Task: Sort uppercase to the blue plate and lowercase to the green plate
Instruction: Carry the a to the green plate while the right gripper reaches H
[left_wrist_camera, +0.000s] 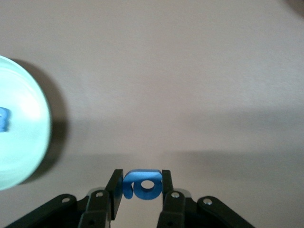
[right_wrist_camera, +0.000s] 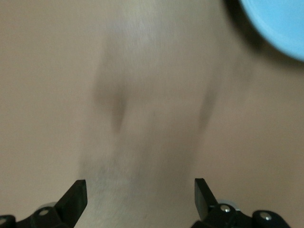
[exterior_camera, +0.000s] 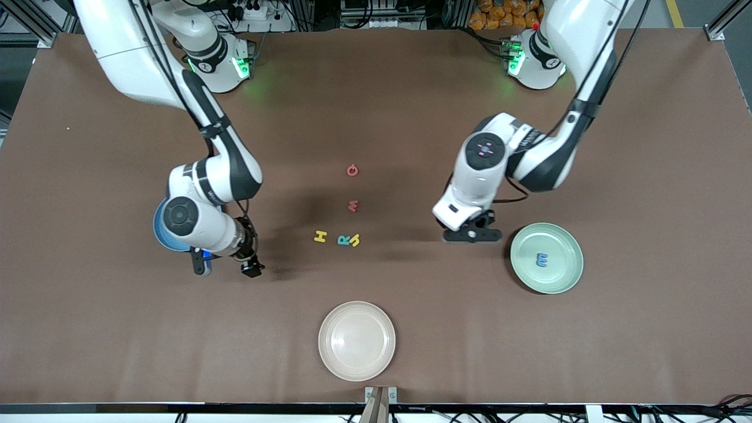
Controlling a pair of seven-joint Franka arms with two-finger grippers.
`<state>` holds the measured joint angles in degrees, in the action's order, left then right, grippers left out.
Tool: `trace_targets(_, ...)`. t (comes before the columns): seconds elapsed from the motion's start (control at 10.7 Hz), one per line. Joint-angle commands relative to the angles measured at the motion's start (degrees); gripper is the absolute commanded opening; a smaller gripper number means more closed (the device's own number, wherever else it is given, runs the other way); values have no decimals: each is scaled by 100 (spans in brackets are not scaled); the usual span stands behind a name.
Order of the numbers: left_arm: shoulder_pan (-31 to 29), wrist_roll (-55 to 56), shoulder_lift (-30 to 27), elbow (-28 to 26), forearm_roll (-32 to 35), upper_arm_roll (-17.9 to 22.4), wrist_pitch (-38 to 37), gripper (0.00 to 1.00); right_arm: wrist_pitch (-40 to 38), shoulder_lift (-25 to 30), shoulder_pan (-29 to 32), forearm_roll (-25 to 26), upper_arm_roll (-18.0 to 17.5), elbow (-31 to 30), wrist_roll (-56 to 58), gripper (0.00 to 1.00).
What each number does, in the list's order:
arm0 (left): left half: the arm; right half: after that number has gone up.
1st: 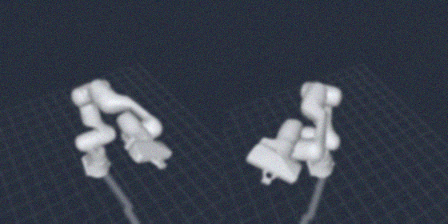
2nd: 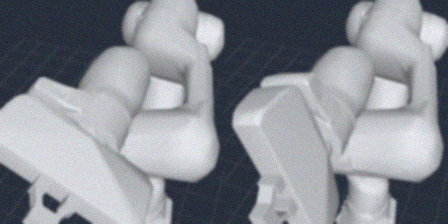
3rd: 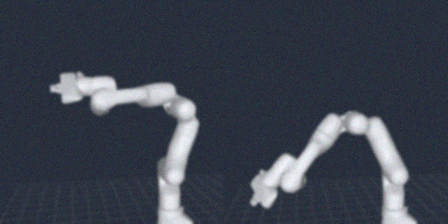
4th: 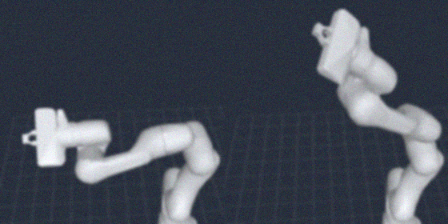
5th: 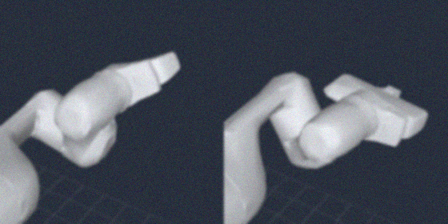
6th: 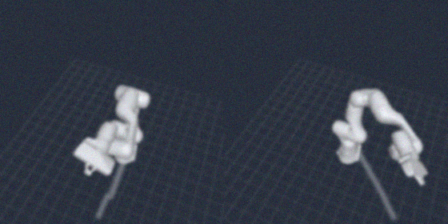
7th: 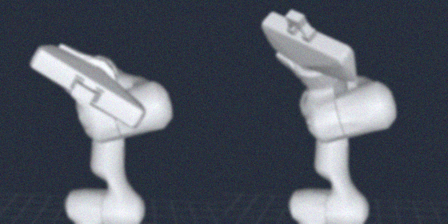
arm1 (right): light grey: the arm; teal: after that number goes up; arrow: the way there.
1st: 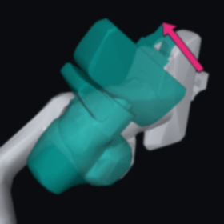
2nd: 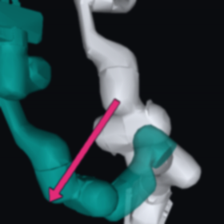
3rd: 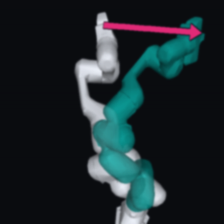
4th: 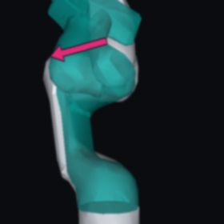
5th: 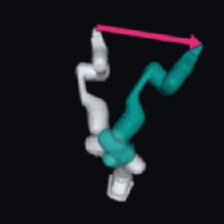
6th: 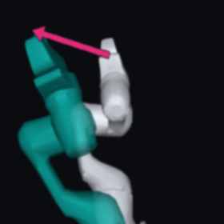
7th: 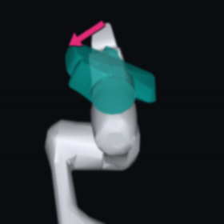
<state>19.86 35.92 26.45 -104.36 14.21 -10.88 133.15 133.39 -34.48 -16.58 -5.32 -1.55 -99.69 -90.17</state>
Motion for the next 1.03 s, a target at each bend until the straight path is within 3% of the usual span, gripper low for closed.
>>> trace_targets(0.0, 18, -828, -271, -190, -365, 462, -97, 13, -459, -94, -301, 14, -195, 335, -1287, 100)
trace_targets(0.28, 18, -1874, -342, -260, -812, 1078, -97, 13, -674, -155, -363, 31, -451, 521, -1688, 100)
trace_targets(0.66, 18, -3245, -254, -339, -1515, 1851, -88, 13, 124, -401, -539, 40, -434, 459, -2249, 100)
trace_targets(0.94, -17, -3564, -70, -348, -1614, 2090, 60, 13, 504, -708, -556, 49, -434, 459, -2698, 100)
